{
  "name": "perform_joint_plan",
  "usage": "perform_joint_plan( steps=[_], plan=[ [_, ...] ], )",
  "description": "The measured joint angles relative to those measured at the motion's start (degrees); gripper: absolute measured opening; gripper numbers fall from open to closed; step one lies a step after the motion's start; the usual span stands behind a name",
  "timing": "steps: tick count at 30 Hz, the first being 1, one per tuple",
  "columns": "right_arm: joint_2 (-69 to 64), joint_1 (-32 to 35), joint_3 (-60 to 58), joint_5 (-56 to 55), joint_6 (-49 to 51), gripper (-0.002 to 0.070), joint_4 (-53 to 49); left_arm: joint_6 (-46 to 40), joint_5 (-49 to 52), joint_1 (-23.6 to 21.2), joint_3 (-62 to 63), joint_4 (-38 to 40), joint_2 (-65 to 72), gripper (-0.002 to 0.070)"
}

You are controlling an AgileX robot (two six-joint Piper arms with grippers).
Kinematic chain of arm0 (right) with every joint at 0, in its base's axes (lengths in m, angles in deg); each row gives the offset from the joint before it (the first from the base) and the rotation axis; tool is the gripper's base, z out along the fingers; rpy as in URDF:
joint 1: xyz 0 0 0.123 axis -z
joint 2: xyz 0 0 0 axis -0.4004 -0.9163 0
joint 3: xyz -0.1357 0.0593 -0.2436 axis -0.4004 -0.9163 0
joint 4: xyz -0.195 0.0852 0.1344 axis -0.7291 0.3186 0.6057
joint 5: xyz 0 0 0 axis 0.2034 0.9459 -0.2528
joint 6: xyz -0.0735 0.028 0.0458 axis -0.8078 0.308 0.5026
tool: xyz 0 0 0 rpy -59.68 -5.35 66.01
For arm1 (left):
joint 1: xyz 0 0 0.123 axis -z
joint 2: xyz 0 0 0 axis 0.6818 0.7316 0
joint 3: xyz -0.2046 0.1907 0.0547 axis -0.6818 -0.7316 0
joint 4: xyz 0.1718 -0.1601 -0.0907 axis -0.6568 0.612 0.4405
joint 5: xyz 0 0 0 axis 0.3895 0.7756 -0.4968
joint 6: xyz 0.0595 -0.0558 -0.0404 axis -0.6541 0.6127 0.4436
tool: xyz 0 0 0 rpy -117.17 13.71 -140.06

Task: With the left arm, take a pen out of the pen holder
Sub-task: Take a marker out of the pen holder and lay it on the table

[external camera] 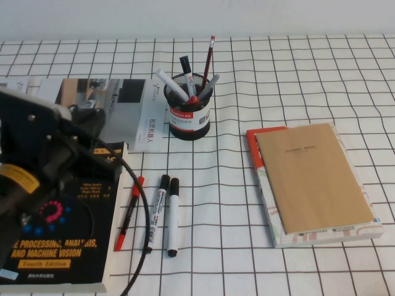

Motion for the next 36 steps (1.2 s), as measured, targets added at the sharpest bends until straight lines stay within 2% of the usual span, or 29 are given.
perform_joint_plan(
  steps=[2, 7, 10, 18, 29, 36],
  plan=[
    [0.0, 0.0, 0.0, 0.0, 0.0, -0.0016, 0.0, 0.0, -1.32, 0.22, 1.92, -2.84, 4.22, 0.0071],
    [0.0, 0.0, 0.0, 0.0, 0.0, -0.0016, 0.0, 0.29, -4.89, 0.35, 7.03, -7.61, 12.63, 0.0239],
    [0.0, 0.0, 0.0, 0.0, 0.0, -0.0017, 0.0, 3.14, -7.03, 0.47, 9.92, -8.17, 16.95, 0.0296],
    [0.0, 0.0, 0.0, 0.0, 0.0, -0.0016, 0.0, 18.72, -14.23, 0.47, 18.04, -8.2, 29.25, 0.0321],
    [0.0, 0.0, 0.0, 0.0, 0.0, -0.0017, 0.0, 22.57, -16.42, -0.87, 25.56, -5.56, 39.88, 0.0323],
    [0.0, 0.0, 0.0, 0.0, 0.0, -0.0017, 0.0, 34.15, -20.79, -3.24, 26.84, -3.22, 43.13, 0.0323]
  ],
)
